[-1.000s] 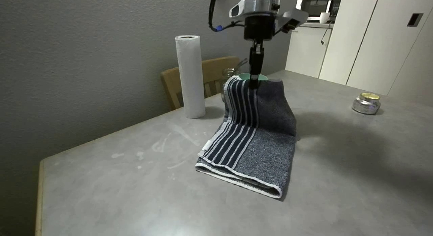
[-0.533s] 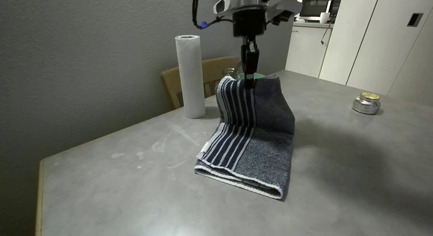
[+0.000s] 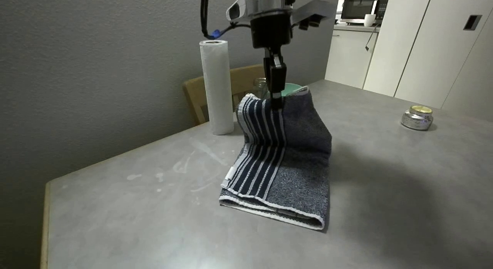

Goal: Fold the towel from right to left

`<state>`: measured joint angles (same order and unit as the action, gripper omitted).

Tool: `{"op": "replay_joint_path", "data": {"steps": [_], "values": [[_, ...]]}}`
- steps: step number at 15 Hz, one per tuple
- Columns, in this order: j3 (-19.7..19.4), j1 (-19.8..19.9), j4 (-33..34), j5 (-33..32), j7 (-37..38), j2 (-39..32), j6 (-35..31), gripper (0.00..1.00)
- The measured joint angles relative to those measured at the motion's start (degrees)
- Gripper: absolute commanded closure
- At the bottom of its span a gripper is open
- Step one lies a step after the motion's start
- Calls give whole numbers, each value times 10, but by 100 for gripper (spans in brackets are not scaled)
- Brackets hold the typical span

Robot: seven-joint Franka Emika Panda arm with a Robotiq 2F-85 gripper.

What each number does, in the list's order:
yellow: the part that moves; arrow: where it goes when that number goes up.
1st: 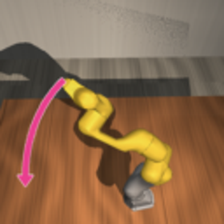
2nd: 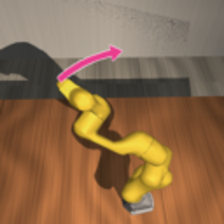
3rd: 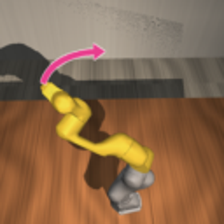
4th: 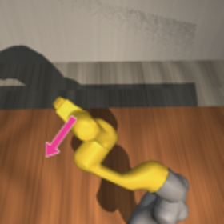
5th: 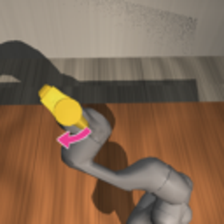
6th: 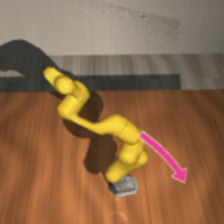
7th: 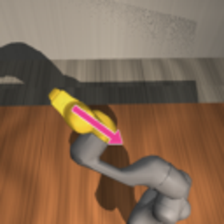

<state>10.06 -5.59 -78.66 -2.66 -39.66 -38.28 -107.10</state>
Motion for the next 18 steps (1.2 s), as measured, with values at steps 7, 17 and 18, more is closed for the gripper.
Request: {"op": "replay_joint_path", "data": {"steps": [7, 17, 18], "values": [[2, -7, 10, 2, 23, -45, 18, 98], [30, -16, 49, 5, -29, -93, 91, 92], [30, -16, 49, 5, -29, -93, 91, 92]]}}
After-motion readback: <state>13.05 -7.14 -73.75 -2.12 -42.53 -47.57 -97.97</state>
